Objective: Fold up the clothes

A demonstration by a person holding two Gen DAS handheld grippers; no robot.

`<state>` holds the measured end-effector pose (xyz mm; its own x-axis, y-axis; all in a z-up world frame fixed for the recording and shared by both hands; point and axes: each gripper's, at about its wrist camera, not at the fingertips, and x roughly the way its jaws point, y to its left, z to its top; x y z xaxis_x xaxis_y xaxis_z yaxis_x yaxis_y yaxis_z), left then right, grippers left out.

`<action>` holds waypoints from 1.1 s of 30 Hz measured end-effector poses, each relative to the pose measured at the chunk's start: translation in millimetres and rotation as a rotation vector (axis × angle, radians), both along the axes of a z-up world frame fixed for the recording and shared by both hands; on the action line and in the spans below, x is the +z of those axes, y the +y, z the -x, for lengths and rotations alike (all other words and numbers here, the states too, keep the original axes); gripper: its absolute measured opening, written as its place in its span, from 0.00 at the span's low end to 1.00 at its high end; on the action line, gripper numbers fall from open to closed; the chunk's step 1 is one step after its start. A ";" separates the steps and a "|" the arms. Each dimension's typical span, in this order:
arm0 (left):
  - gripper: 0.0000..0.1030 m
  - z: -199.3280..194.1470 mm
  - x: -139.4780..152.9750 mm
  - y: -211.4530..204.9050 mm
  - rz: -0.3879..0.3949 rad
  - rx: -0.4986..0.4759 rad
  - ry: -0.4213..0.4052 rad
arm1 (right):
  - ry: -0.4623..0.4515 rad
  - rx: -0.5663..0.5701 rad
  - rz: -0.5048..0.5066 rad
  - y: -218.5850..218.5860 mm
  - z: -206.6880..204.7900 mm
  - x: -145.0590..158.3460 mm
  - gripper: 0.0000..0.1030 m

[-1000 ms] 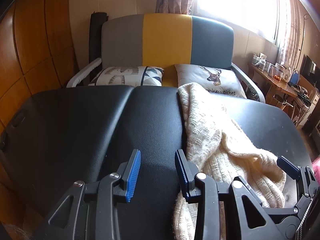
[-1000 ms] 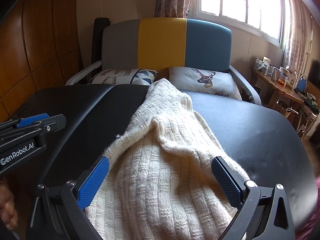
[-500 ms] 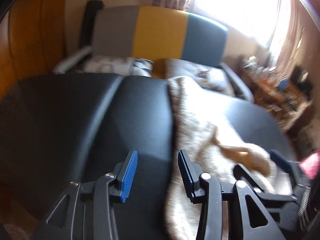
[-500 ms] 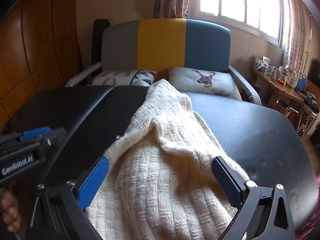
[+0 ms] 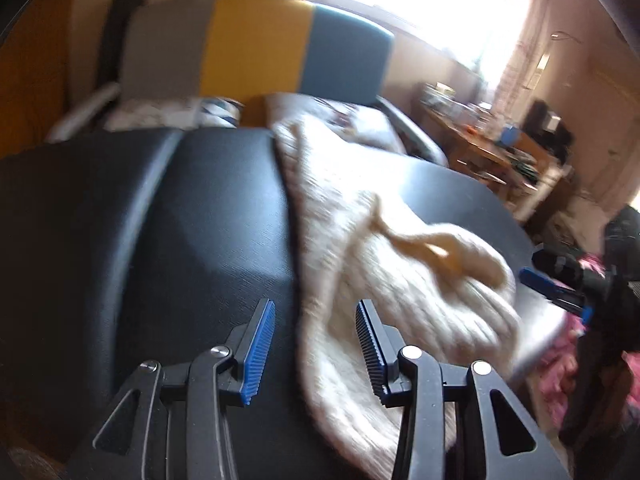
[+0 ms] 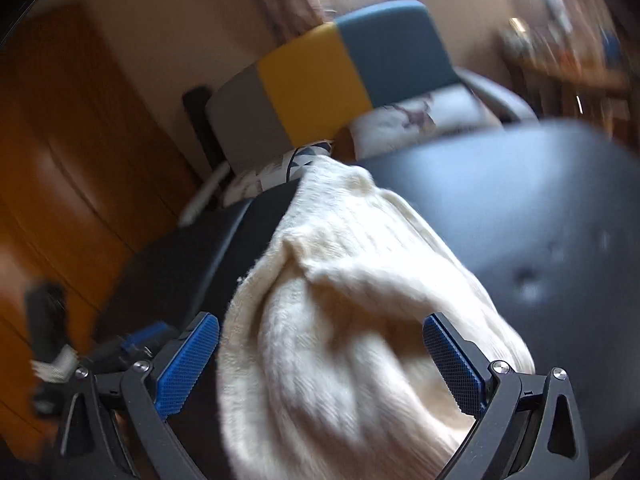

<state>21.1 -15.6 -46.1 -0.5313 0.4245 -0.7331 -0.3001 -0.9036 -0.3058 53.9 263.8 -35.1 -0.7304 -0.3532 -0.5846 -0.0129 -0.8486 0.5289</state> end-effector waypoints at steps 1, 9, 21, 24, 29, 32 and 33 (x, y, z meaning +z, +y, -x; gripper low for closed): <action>0.41 -1.0 -3.7 1.1 -0.014 -0.018 -0.020 | -0.011 -0.011 0.074 14.0 -6.5 -4.4 1.00; 0.40 -4.7 -11.9 21.9 -0.001 -0.097 -0.058 | -0.044 -0.124 0.332 69.9 -35.2 -37.3 0.88; 0.40 -7.6 -4.6 41.8 -0.007 -0.167 -0.052 | -0.052 -0.066 0.439 64.4 -17.3 -64.9 0.89; 0.40 -9.2 -4.2 44.4 0.017 -0.164 -0.040 | -0.048 -0.052 0.492 64.4 -16.5 -71.5 0.90; 0.40 -11.2 -3.8 47.1 -0.005 -0.184 -0.048 | 0.011 -0.019 0.669 68.1 -4.9 -74.1 0.99; 0.40 -9.9 -2.1 47.2 -0.035 -0.193 -0.065 | 0.058 0.014 0.787 68.3 11.9 -68.2 1.00; 0.40 -9.3 0.2 47.8 -0.046 -0.198 -0.070 | 0.058 0.032 0.790 64.2 18.0 -64.8 1.00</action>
